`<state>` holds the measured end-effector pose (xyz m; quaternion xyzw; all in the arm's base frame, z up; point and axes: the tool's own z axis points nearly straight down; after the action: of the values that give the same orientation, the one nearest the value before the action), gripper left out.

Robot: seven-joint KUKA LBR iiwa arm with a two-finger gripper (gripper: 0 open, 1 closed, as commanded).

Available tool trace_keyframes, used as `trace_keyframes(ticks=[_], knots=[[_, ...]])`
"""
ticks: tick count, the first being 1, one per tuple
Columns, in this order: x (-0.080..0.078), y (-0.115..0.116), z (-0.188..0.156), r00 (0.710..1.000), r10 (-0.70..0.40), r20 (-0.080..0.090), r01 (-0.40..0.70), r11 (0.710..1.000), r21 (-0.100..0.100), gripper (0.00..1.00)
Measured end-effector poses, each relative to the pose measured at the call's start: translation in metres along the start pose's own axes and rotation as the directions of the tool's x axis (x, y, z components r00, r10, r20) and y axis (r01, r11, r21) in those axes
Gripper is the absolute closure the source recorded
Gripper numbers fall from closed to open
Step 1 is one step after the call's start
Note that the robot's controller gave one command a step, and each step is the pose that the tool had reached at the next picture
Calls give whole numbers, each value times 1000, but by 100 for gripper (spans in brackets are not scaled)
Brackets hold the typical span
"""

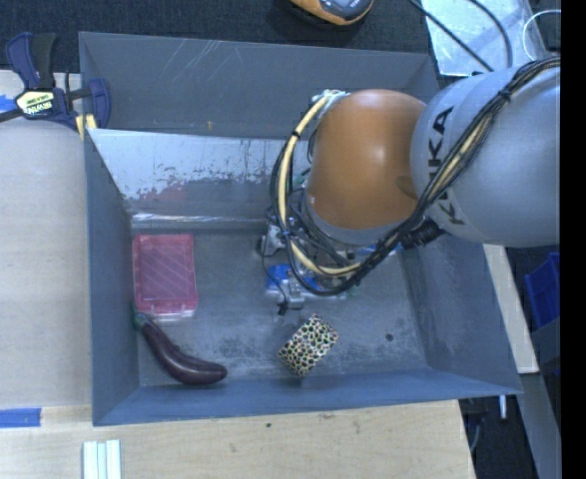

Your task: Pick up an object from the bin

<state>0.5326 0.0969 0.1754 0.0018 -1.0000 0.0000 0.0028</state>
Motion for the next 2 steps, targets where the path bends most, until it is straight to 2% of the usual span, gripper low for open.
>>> trace_keyframes(ticks=[1,2], knots=[[-2,-1,-5,1000,4,9,-4,1000,-1,0],[-55,-86,105,1000,-28,7,28,1000,0,0]])
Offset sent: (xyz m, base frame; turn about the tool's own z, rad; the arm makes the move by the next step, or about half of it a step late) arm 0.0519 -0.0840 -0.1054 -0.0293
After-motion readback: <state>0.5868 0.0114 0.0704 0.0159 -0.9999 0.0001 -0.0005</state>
